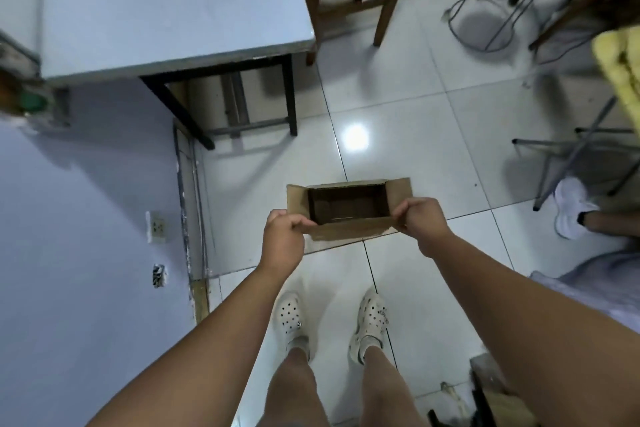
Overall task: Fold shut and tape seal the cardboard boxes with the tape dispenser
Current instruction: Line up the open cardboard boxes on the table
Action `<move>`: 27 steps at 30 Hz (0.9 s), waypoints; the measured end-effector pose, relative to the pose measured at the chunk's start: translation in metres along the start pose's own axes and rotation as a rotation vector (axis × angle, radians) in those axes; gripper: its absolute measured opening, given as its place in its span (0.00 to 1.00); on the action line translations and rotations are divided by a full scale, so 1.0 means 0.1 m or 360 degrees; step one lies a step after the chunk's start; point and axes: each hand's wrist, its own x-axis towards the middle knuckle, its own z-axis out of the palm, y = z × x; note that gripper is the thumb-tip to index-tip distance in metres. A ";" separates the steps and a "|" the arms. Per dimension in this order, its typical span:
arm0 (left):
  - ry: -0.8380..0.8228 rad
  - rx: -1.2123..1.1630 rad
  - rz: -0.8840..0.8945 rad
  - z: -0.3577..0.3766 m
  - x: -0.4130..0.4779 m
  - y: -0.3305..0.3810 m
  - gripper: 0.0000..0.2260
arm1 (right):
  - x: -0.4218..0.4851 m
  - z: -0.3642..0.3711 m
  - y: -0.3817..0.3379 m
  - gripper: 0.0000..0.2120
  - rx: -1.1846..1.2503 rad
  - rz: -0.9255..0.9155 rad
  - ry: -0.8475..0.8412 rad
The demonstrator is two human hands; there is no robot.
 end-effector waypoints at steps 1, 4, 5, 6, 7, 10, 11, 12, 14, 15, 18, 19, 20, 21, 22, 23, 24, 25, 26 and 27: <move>0.0000 -0.0003 0.0025 -0.14 -0.08 0.14 0.20 | -0.11 -0.01 -0.11 0.23 0.0030 0.0003 0.0024; -0.0046 -0.0056 0.0107 -0.44 -0.19 0.51 0.17 | -0.35 -0.05 -0.38 0.22 0.0121 0.0008 0.0066; -0.0056 -0.0062 0.0125 -0.53 -0.21 0.62 0.17 | -0.43 -0.06 -0.48 0.21 0.0133 -0.0001 0.0071; -0.0056 -0.0069 0.0143 -0.62 -0.23 0.74 0.16 | -0.52 -0.07 -0.57 0.18 0.0145 -0.0014 0.0068; -0.0053 -0.0086 0.0161 -0.70 -0.23 0.86 0.16 | -0.59 -0.07 -0.67 0.14 0.0170 -0.0032 0.0063; -0.0011 -0.0113 0.0182 -0.88 -0.23 1.18 0.14 | -0.74 -0.09 -0.94 0.06 0.0248 -0.0102 0.0033; 0.0016 -0.0115 0.0184 -0.93 -0.22 1.28 0.14 | -0.78 -0.11 -1.03 0.05 0.0267 -0.0123 0.0012; 0.0040 -0.0114 0.0187 -0.96 -0.20 1.38 0.14 | -0.80 -0.12 -1.12 0.02 0.0274 -0.0135 -0.0017; 0.0106 -0.0122 0.0222 -0.98 -0.14 1.56 0.18 | -0.79 -0.15 -1.25 0.07 0.0279 -0.0149 -0.0092; 0.0150 -0.0091 0.0244 -0.98 -0.11 1.66 0.20 | -0.77 -0.18 -1.33 0.10 0.0288 -0.0165 -0.0131; 0.0209 0.0019 0.0270 -0.94 0.08 1.99 0.19 | -0.62 -0.30 -1.58 0.21 0.0305 -0.0229 -0.0213; 0.0201 0.0061 0.0282 -0.92 0.13 2.11 0.15 | -0.54 -0.35 -1.66 0.23 0.0311 -0.0245 -0.0228; 0.0173 0.0098 0.0283 -0.90 0.20 2.26 0.08 | -0.44 -0.42 -1.76 0.26 0.0310 -0.0266 -0.0236; 0.0144 0.0113 0.0284 -0.87 0.26 2.41 0.06 | -0.34 -0.50 -1.85 0.28 0.0300 -0.0286 -0.0236; 0.0131 0.0137 0.0300 -0.81 0.35 2.55 0.11 | -0.22 -0.59 -1.96 0.30 0.0279 -0.0303 -0.0236; 0.0121 0.0142 0.0297 -0.76 0.45 2.70 0.16 | -0.10 -0.68 -2.09 0.31 0.0253 -0.0331 -0.0241; 0.0103 0.0167 0.0284 -0.73 0.51 2.80 0.20 | -0.01 -0.73 -2.17 0.32 0.0237 -0.0358 -0.0245; 0.0098 0.0183 0.0280 -0.67 0.60 2.96 0.22 | 0.11 -0.83 -2.30 0.33 0.0237 -0.0392 -0.0256; 0.0086 0.0197 0.0264 -0.59 0.70 3.14 0.23 | 0.27 -0.95 -2.45 0.32 0.0232 -0.0425 -0.0276; 0.0073 0.0201 0.0244 -0.51 0.79 3.29 0.23 | 0.42 -1.06 -2.59 0.32 0.0215 -0.0458 -0.0299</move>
